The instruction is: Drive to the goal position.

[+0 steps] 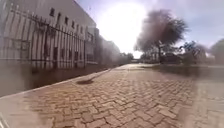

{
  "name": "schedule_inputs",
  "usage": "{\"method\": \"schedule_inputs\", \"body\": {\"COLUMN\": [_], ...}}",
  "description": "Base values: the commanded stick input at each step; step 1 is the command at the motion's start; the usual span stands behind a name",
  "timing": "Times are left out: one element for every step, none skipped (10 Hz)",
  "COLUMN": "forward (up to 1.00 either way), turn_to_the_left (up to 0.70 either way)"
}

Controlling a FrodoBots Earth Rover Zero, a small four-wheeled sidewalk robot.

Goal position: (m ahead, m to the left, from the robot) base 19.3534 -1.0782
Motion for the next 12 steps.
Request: {"method": "schedule_inputs", "body": {"forward": [1.00, 1.00, 1.00, 1.00, 1.00, 1.00, 1.00, 1.00, 1.00, 1.00, 1.00, 1.00], "turn_to_the_left": [-0.27, -0.27, -0.27, -0.27, -0.27, -0.27, -0.27, -0.27, -0.27, -0.27, -0.27, -0.27]}}
